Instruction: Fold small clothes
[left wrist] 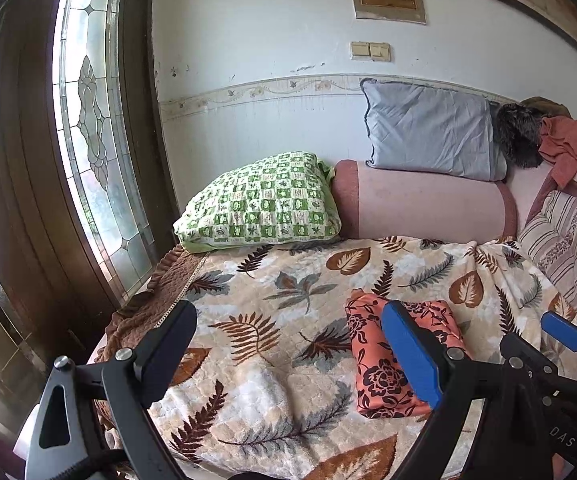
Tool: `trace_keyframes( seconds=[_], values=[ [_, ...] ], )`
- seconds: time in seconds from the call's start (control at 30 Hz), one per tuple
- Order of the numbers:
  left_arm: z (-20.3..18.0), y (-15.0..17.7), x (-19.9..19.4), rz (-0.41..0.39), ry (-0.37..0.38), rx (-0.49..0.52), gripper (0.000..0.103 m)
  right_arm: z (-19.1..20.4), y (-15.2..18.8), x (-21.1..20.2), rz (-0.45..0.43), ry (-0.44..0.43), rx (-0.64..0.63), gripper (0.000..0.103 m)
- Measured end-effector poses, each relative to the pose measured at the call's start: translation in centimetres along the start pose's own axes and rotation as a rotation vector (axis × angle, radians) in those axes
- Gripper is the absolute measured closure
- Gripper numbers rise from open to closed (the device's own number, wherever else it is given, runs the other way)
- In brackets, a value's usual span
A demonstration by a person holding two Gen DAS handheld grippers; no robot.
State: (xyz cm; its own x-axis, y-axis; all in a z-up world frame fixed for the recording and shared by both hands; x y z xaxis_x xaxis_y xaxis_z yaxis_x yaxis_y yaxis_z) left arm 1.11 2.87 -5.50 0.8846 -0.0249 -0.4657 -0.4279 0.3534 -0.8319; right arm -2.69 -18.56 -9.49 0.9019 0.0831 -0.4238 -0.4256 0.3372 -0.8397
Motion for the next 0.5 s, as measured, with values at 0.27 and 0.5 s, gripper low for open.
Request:
trace_keyframes(
  seconds=[0.27,0.5],
  values=[
    [-0.6,-0.1,1.9,0.028,0.008,0.01,0.009,-0.8,0.2,1.9,0.031,0.007,0.02,0.028],
    [-1.3,-0.3,2.8,0.039,0.019,0.033,0.009,-1.3,0.2,3.3,0.051,0.005,0.037,0.028]
  ],
)
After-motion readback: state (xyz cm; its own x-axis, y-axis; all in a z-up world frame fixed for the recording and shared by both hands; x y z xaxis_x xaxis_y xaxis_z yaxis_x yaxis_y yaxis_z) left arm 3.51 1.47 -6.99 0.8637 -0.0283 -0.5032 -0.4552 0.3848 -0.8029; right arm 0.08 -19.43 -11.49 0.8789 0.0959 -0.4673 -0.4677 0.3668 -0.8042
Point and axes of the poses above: each gripper's, at about its wrist camera, not at the fingertips, and x roughly the way its jaws point, z to its left, y to its underside, the point moved 2 cm from there along x, roughly the way its jaws point, and after that the axes turned 15 degrees about x, right-handed, at the moved point
